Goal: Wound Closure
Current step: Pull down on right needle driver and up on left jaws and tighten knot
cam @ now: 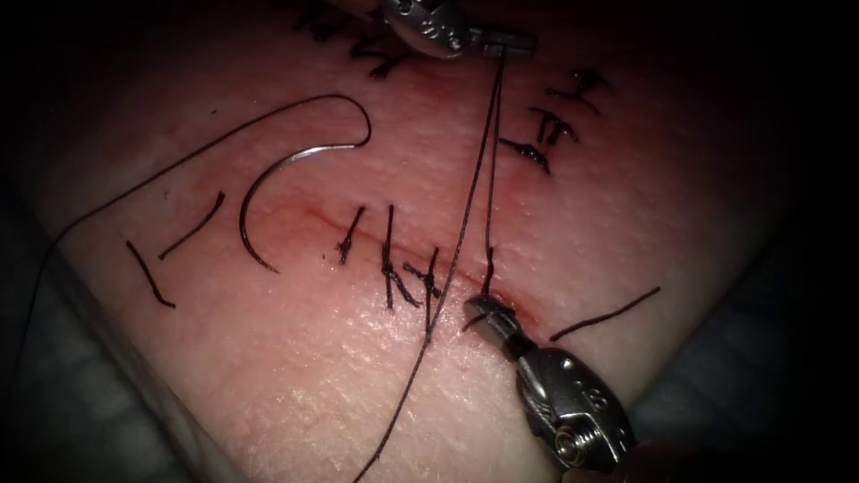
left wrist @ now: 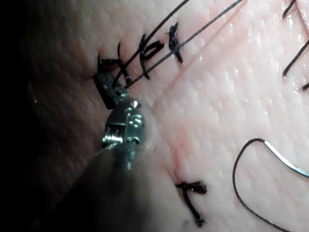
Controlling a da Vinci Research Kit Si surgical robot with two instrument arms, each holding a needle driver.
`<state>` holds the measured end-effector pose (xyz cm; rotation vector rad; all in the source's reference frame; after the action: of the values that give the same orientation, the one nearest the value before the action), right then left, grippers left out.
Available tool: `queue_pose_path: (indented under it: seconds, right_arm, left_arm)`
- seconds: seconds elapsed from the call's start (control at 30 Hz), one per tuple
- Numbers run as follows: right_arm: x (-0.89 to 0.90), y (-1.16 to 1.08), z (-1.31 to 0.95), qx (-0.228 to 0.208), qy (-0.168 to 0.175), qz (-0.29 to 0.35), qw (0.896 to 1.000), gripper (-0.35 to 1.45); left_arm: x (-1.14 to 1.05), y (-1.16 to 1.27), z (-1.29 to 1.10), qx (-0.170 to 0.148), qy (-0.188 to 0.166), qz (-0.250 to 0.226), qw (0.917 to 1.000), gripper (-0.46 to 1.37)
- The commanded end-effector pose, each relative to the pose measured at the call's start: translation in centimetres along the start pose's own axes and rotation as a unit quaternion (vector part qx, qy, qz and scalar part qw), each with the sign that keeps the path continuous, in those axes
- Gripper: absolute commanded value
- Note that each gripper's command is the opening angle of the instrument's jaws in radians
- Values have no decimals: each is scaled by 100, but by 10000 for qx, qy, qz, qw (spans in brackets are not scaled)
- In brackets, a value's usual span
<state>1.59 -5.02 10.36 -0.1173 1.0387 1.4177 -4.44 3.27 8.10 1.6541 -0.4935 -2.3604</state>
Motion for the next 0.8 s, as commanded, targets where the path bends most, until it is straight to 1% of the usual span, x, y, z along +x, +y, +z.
queue_pose_path:
  seconds: [0.03, 0.23, 0.3, 0.5, 0.67, 0.8]
  right_arm:
    - [1, -1, -2, -19, -9, -1, 10000, -35]
    - [-6, -12, -12, 45, 20, -46, 10000, -35]
    - [-9, -16, -16, 64, 10, 64, 10000, -35]
    - [-16, -27, -29, 139, -215, 771, 9967, -35]
    - [-21, -35, -38, 272, -431, 1393, 9889, -35]
    - [-24, -36, -40, 279, -562, 1576, 9855, -35]
  left_arm:
    - [-3, -2, 1, -45, -3, -3, 10000, -35]
    - [-18, -11, 9, -30, -15, -29, 10000, -35]
    - [-20, -12, 10, -29, -15, -25, 10000, -35]
    - [-24, -13, 13, -27, -15, -47, 10000, -35]
    - [-27, -17, 16, -20, -16, -51, 10000, -35]
    - [-31, -22, 22, -2, -37, -59, 10000, -35]
